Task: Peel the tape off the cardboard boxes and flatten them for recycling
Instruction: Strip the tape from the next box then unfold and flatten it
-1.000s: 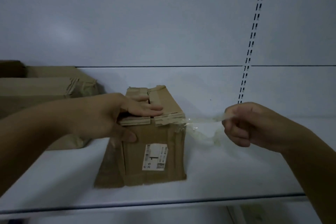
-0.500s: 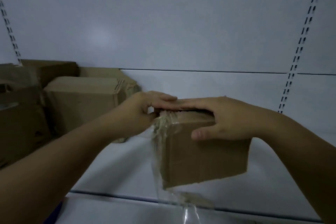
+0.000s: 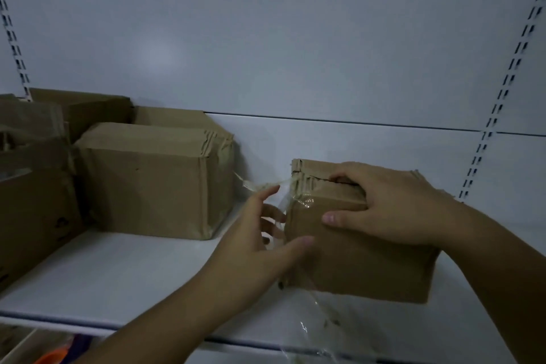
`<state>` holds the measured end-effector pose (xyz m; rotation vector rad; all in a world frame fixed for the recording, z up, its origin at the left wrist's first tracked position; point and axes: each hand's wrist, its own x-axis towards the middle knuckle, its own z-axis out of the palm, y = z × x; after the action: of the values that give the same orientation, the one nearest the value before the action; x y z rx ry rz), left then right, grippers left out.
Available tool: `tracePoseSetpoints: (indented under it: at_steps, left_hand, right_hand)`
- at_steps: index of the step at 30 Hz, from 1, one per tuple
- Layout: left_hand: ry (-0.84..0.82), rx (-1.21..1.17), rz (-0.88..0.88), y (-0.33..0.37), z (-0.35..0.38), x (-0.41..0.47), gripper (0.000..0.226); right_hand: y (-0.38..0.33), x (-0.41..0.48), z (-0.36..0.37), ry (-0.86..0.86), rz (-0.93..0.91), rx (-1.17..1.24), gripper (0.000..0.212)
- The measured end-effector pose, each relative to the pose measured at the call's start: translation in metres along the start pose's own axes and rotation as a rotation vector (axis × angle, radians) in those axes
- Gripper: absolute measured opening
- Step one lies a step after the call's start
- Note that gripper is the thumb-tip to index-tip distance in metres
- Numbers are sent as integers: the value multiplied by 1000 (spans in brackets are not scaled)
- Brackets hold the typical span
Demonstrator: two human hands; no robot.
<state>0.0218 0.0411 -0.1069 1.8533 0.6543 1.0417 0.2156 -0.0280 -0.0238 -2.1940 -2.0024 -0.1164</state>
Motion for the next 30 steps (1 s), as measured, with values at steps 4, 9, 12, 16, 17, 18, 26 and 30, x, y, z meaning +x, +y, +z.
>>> tracePoseSetpoints:
  at_steps: [4, 9, 12, 16, 17, 18, 26, 30]
  left_hand:
    - [84, 288, 120, 12, 6, 13, 92]
    - [93, 489, 407, 14, -4, 40, 63]
    - [81, 490, 462, 14, -15, 52, 41]
    - [80, 410, 500, 10, -16, 57, 34]
    - [87, 376, 469, 10, -15, 56, 31]
    - [88, 359, 437, 9, -15, 57, 28]
    - [-35, 581, 544, 0, -27, 70, 39]
    - [-152, 634, 567, 7, -38, 79, 41]
  right_hand:
    - [-1, 5, -6, -125, 84, 19, 88]
    - [-4, 8, -9, -170, 75, 32, 76]
    - [-4, 8, -10, -198, 128, 2, 79]
    - [-7, 13, -15, -256, 181, 13, 81]
    - [-7, 17, -18, -280, 199, 12, 84]
    - [-8, 22, -22, -296, 223, -2, 85]
    - [-9, 38, 2, -228, 152, 78, 95]
    - [-6, 38, -1, -218, 150, 76, 89]
